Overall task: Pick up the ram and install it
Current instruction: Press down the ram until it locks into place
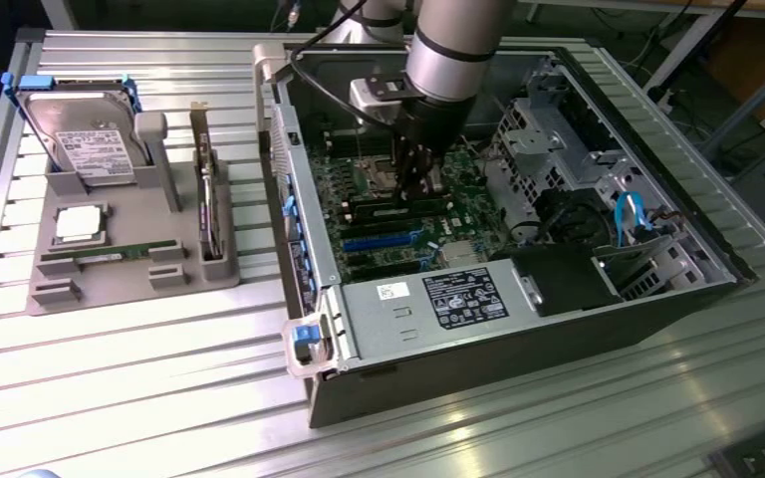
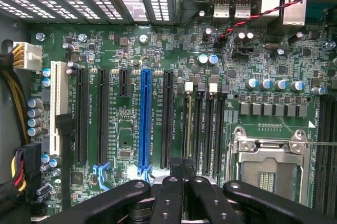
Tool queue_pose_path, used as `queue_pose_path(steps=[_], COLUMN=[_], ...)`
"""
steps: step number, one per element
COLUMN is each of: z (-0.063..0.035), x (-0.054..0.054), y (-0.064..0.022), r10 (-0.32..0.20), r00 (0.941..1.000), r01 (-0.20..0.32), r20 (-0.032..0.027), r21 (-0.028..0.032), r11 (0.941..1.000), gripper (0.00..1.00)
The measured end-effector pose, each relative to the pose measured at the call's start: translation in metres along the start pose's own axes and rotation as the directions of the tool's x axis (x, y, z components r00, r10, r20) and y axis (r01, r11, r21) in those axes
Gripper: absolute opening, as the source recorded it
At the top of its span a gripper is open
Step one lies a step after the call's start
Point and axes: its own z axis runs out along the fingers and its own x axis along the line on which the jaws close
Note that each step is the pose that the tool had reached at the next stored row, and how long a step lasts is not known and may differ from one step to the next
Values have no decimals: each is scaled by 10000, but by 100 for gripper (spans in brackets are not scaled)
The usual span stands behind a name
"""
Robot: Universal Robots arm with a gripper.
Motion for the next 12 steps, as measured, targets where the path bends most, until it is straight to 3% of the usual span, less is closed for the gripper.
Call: queue_pose_path(steps=[1, 4, 7, 12], z=[67, 24, -56, -117], x=[-3, -4, 2, 6], y=[-2, -3, 0, 2], r10=[4, 0, -3, -5], r00=[9999, 9999, 9999, 9999], r01=[-4, 0, 2, 4], r20=[-140, -106, -111, -107], r21=[-6, -39, -98, -122], r11=[10000, 10000, 10000, 9999], gripper=[11, 11, 11, 11])
